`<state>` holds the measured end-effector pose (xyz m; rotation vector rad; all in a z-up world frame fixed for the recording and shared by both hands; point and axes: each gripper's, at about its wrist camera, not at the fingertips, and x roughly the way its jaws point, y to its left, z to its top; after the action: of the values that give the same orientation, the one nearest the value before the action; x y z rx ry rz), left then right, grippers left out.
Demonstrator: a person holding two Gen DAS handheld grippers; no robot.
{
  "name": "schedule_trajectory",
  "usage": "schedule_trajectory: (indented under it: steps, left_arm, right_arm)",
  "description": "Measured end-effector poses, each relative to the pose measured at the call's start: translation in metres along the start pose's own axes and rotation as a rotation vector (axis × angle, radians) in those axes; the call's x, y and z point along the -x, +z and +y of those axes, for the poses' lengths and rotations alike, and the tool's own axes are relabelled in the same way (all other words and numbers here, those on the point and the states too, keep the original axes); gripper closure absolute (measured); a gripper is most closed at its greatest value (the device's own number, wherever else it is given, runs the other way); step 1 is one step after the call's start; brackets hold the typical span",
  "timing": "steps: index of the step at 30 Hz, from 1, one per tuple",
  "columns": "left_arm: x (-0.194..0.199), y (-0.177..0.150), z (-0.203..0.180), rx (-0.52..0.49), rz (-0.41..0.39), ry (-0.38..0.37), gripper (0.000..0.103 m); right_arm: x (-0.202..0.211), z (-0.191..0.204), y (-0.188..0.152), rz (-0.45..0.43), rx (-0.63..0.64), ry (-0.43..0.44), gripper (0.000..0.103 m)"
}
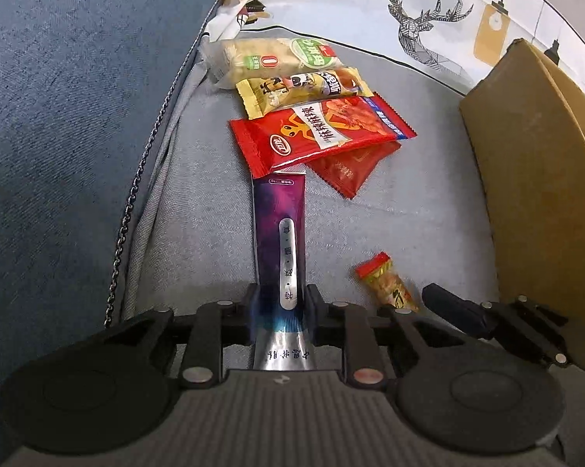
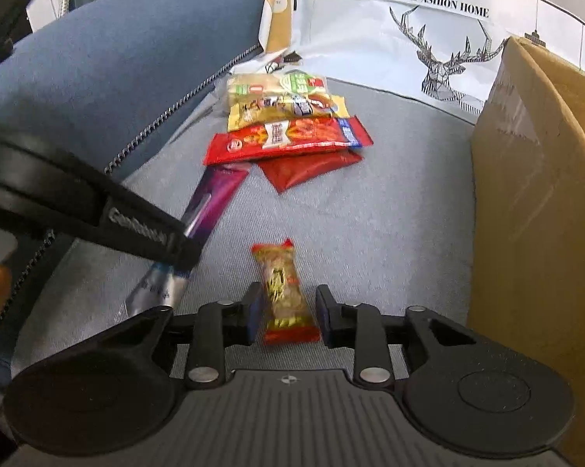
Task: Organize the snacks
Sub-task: 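Grasp the purple tube with left gripper while right grasps the small gold candy, then lift and carry the purple tube and gold candy over the box with both grippers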
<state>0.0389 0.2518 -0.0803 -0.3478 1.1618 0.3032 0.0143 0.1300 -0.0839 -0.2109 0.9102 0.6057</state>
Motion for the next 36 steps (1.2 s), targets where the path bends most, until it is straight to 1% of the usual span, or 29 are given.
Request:
schedule_trajectory:
  steps: [3, 6, 9, 10, 11, 12, 14, 18, 23, 26, 30, 32, 34, 36]
  left_arm:
    - [-0.004, 0.000, -0.003, -0.020, 0.001, 0.013, 0.074]
    - [-0.006, 0.002, -0.009, -0.041, -0.005, 0.028, 0.073]
    - [-0.006, 0.002, -0.010, -0.056, -0.007, 0.033, 0.073]
    - [-0.006, 0.001, -0.010, -0.061, -0.009, 0.037, 0.075]
    - [-0.006, 0.001, -0.010, -0.064, -0.011, 0.037, 0.077]
    - [-0.005, 0.001, -0.010, -0.061, -0.014, 0.035, 0.079]
    - [-0.004, 0.001, -0.007, -0.044, -0.017, 0.026, 0.082]
    - [0.004, 0.001, -0.005, -0.019, -0.045, 0.012, 0.084]
    - [0.019, 0.001, -0.006, 0.007, -0.109, -0.019, 0.085]
    - [0.033, 0.001, -0.005, 0.025, -0.176, -0.039, 0.087]
    - [0.052, -0.001, -0.004, 0.056, -0.273, -0.058, 0.092]
    - [0.061, 0.000, -0.003, 0.072, -0.315, -0.068, 0.102]
    - [0.068, -0.001, -0.003, 0.082, -0.355, -0.080, 0.103]
    - [0.070, 0.000, -0.003, 0.091, -0.365, -0.100, 0.103]
  right_arm:
    - [-0.003, -0.001, 0.001, -0.010, 0.008, 0.003, 0.069]
    - [-0.010, -0.003, -0.001, 0.002, 0.008, -0.005, 0.068]
    - [-0.010, -0.002, -0.001, -0.003, 0.021, -0.013, 0.069]
    - [-0.010, -0.002, -0.001, -0.005, 0.023, -0.014, 0.070]
    - [-0.010, -0.002, -0.001, -0.008, 0.024, -0.015, 0.078]
    - [-0.010, -0.002, -0.001, -0.010, 0.026, -0.020, 0.083]
    - [-0.008, -0.004, -0.001, -0.015, 0.016, -0.019, 0.083]
    - [-0.002, -0.006, 0.002, -0.037, -0.005, -0.015, 0.084]
    - [0.008, -0.008, 0.005, -0.080, -0.009, -0.019, 0.084]
    - [0.017, -0.009, 0.009, -0.113, -0.017, -0.016, 0.084]
    - [0.033, -0.011, 0.013, -0.161, -0.027, -0.022, 0.084]
    - [0.042, -0.013, 0.014, -0.188, -0.025, -0.025, 0.084]
    - [0.050, -0.016, 0.014, -0.219, -0.021, -0.029, 0.084]
    - [0.057, -0.019, 0.014, -0.240, -0.016, -0.032, 0.084]
